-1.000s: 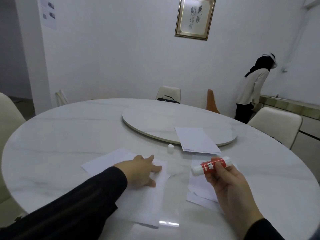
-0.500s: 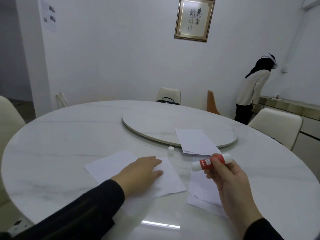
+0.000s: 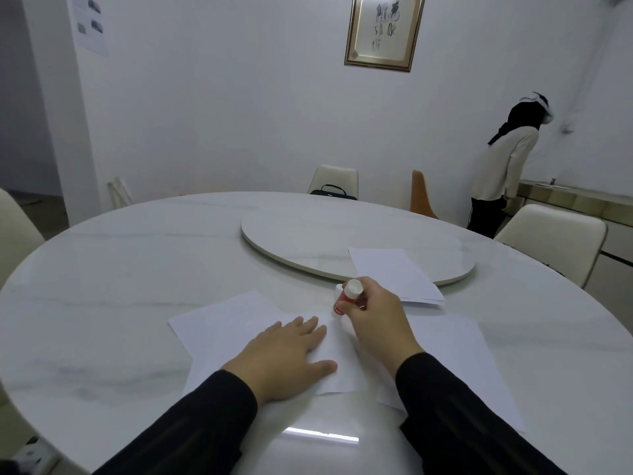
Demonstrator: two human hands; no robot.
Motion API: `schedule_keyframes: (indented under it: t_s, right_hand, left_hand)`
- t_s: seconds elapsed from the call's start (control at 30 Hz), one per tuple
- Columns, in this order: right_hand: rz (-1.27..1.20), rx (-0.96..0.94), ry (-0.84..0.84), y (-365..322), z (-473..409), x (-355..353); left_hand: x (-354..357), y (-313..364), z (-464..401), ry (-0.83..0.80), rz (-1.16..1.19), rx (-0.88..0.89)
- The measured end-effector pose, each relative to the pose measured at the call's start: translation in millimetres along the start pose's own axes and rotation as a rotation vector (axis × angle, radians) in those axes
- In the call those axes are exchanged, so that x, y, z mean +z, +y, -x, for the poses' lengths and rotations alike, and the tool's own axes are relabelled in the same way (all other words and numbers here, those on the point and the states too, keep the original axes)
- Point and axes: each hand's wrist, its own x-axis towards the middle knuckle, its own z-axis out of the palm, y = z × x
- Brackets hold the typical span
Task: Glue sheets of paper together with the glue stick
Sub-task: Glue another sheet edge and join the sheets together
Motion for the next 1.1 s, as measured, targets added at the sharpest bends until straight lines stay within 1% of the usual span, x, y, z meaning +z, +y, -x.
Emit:
schedule_keyframes:
  t_s: [0.17, 0.53, 0.63, 0.7, 0.73, 0.77, 0.8, 0.83, 0.9, 0.93, 0.97, 1.0, 1.03, 1.07, 1.1]
  right_hand:
    - [0.067, -0.013, -0.063, 5.0, 3.9, 0.8]
    - [0.254, -0.091, -0.235, -9.0, 44.1, -37.5]
    - [0.216, -0.032, -0.34, -5.9, 52.1, -50.5]
    - [0.052, 0.003, -0.379, 0.7, 53.6, -56.8]
    - [-0.119, 0.032, -0.343, 6.2, 54.4, -58.3]
    - [-0.318, 0.075, -0.268, 10.3, 55.1, -59.8]
    - [-0.502, 0.106, -0.161, 14.1, 54.4, -61.4]
    - [-0.636, 0.111, -0.041, 20.0, 52.3, -63.2]
    - [-0.742, 0.1, 0.183, 30.2, 47.2, -65.9]
    - [-0.76, 0.106, 0.234, 31.8, 46.1, -67.8]
    - [-0.784, 0.121, 0.266, 32.1, 45.6, -68.9]
    - [-0.804, 0.131, 0.283, 33.0, 45.2, -69.9]
    - [-0.799, 0.147, 0.301, 35.0, 44.8, -70.3]
    - [-0.776, 0.154, 0.308, 35.6, 45.1, -70.1]
    - [-0.764, 0.148, 0.295, 35.2, 45.8, -69.4]
  left_hand:
    - [1.1, 0.1, -0.9, -0.02, -0.017, -0.008]
    - [-3.0, 1.4, -0.2, -0.057, -0.042, -0.011]
    - [-3.7, 3.3, 1.2, -0.059, -0.042, -0.014]
    - [-5.4, 4.4, 1.6, -0.053, -0.039, -0.011]
    - [-6.8, 4.5, 2.3, -0.061, -0.033, -0.007]
    - [-8.6, 3.9, 2.7, -0.081, -0.022, 0.009]
    - [-11.1, 3.8, 3.9, -0.115, -0.004, 0.044]
    - [-14.3, 3.4, 6.0, -0.164, 0.018, 0.093]
    - [-20.8, 2.4, 10.7, -0.226, 0.109, 0.163]
    - [-22.4, 2.7, 12.9, -0.186, 0.16, 0.148]
    - [-23.0, 3.7, 14.7, -0.073, 0.193, 0.083]
    - [-22.0, 5.3, 16.5, 0.072, 0.162, -0.016]
    - [-21.4, 9.5, 19.0, 0.178, 0.039, -0.136]
    - [-20.3, 14.0, 20.8, 0.194, -0.093, -0.235]
    - [-17.5, 16.7, 21.0, 0.152, -0.158, -0.282]
